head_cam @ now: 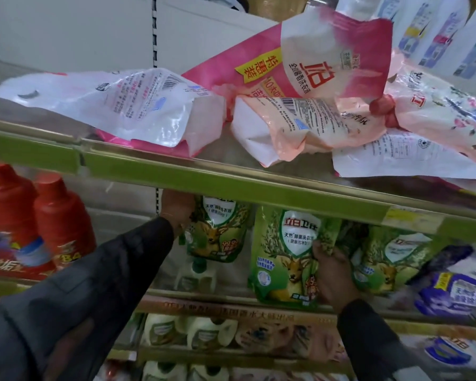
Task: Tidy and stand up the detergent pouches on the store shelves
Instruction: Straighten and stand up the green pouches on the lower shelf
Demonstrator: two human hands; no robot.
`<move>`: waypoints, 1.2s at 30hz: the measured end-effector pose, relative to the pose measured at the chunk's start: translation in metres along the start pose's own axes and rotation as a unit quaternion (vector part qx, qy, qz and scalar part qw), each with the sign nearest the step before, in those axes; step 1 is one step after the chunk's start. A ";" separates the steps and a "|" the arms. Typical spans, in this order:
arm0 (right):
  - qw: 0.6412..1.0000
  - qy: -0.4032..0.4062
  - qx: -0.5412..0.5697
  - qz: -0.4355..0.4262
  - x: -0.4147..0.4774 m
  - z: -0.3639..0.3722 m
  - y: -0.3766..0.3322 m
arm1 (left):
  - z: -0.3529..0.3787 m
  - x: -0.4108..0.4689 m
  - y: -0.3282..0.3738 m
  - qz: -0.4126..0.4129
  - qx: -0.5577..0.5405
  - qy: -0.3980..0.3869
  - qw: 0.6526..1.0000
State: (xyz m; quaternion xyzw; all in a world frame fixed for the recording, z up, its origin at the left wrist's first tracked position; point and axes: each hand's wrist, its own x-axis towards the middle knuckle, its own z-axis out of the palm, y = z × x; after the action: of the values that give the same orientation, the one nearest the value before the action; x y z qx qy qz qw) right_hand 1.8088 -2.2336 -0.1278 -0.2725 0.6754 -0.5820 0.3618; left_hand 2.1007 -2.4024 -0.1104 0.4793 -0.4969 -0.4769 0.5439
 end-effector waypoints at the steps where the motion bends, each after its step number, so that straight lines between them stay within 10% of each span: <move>1: 1.000 -0.011 -0.002 0.002 -0.005 0.006 0.001 | -0.001 0.000 0.002 0.010 -0.023 -0.008 1.000; 14: 0.996 -0.088 0.002 0.013 -0.034 0.113 0.024 | -0.028 -0.008 0.022 0.046 0.087 -0.120 0.988; 24: 0.991 -0.127 0.031 0.009 -0.035 0.139 0.014 | -0.033 -0.035 0.004 -0.154 -0.053 -0.069 0.984; 36: 0.965 -0.230 -0.125 0.037 -0.036 0.115 0.027 | -0.042 -0.062 -0.038 -0.154 -0.014 -0.133 0.979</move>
State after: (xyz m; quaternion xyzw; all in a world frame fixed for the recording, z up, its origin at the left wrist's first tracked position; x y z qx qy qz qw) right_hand 1.9240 -2.2686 -0.1549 -0.4164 0.6509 -0.4012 0.4919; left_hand 2.1382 -2.3423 -0.1554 0.4745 -0.4783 -0.6215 0.3997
